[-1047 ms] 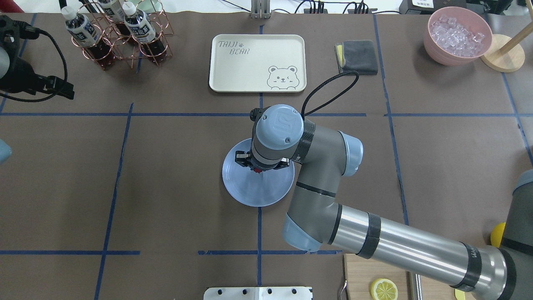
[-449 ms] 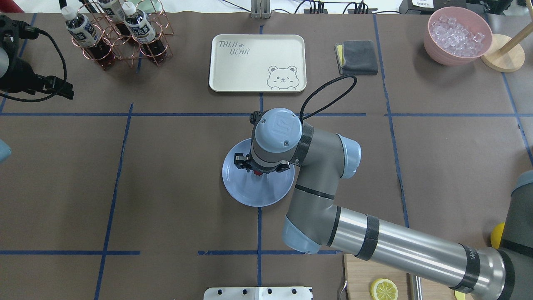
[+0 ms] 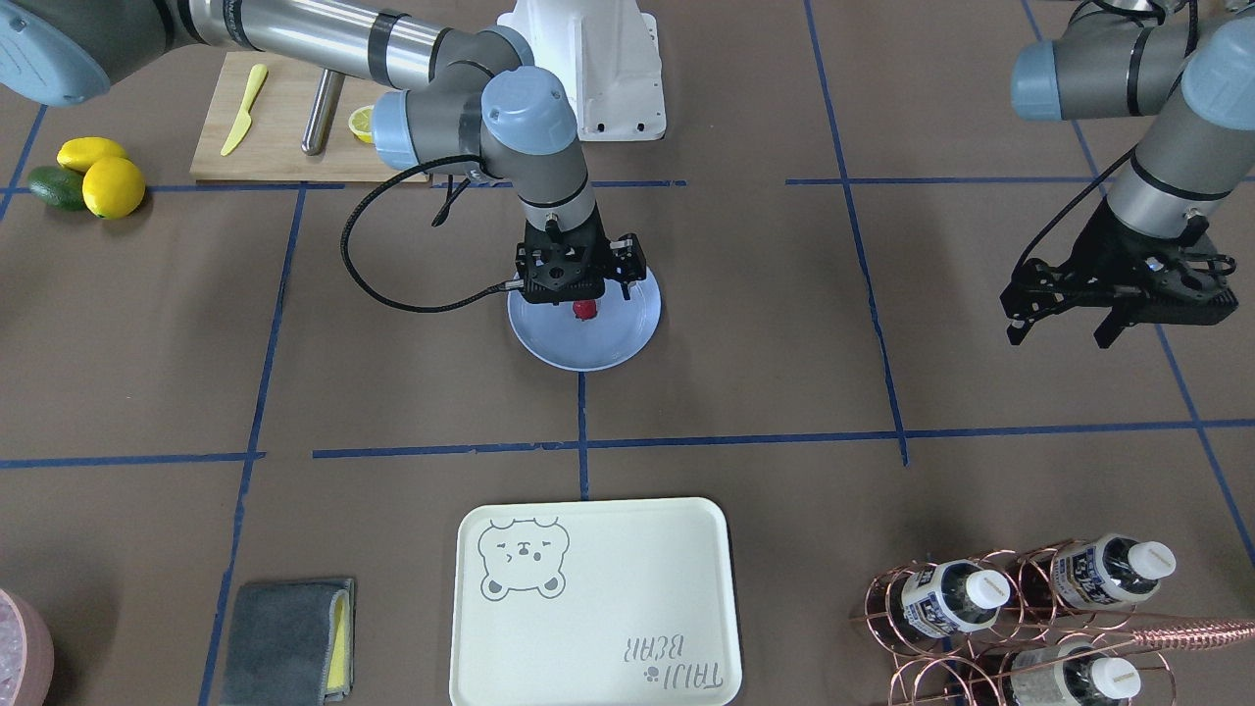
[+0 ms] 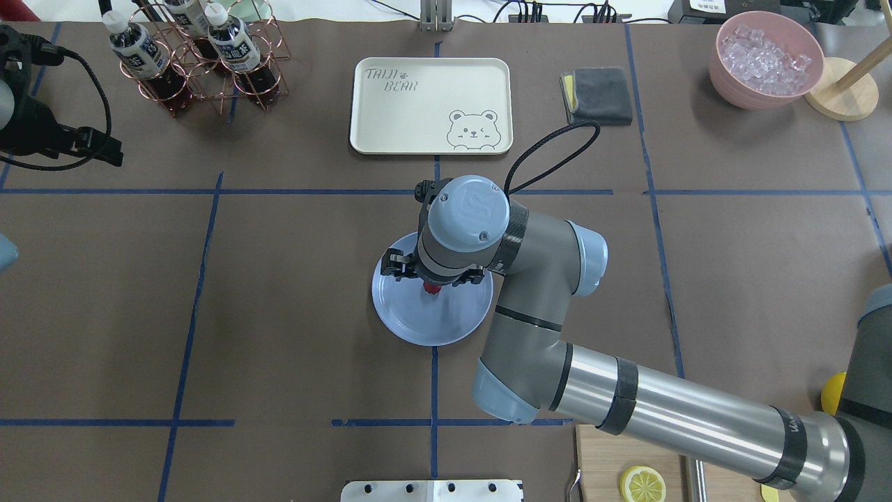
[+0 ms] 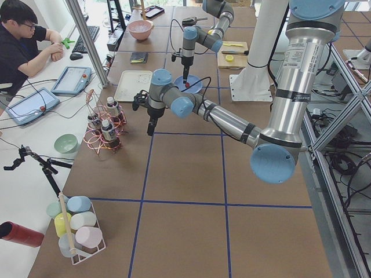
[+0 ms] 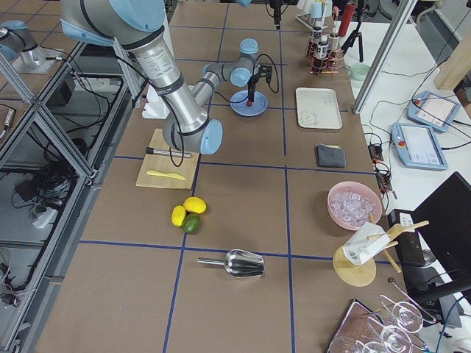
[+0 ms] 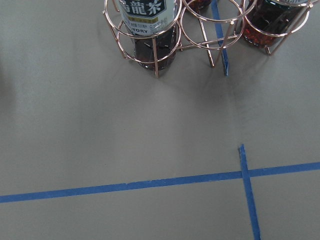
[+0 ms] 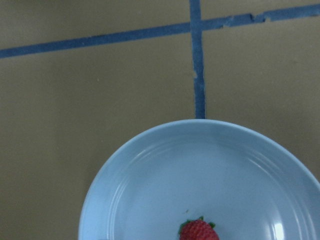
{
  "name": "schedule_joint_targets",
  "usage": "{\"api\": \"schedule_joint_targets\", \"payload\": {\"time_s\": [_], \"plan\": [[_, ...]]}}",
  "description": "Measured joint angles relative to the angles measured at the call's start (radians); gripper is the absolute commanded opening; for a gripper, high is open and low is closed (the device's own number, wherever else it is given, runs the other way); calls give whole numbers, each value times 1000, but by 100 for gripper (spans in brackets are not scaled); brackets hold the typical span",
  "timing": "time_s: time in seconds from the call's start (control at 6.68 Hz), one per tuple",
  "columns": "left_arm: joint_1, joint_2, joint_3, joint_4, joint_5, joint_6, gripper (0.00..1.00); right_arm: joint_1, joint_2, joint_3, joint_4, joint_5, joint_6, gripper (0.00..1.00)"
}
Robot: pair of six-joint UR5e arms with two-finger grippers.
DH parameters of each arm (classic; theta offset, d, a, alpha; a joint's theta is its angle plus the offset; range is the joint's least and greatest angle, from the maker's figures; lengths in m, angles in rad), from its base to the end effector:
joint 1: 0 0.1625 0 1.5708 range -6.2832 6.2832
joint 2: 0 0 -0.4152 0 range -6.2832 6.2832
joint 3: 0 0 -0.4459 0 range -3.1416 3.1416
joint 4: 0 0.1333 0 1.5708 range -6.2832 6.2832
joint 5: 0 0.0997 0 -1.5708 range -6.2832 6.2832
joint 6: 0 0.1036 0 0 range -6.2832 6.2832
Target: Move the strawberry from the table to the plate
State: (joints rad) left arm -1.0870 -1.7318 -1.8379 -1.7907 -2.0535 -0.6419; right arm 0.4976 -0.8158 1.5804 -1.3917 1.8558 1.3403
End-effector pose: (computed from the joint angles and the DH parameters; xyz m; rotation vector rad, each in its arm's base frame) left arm 0.2070 -0.5771 0.4002 0.2885 0.7319 0.0065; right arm -0.6052 -0.4473 0.1338 0.0874 -0.9692 0.1112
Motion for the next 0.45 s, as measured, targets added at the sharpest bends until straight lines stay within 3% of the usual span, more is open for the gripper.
{"api": "schedule_joint_targets", "payload": {"time_s": [0.3, 0.45], "plan": [[-106, 55, 31, 1, -103, 188, 100, 90, -74, 210, -235, 15, -191, 100], [-187, 83, 75, 1, -152, 325, 100, 175, -145, 297, -319, 66, -338, 100]]}}
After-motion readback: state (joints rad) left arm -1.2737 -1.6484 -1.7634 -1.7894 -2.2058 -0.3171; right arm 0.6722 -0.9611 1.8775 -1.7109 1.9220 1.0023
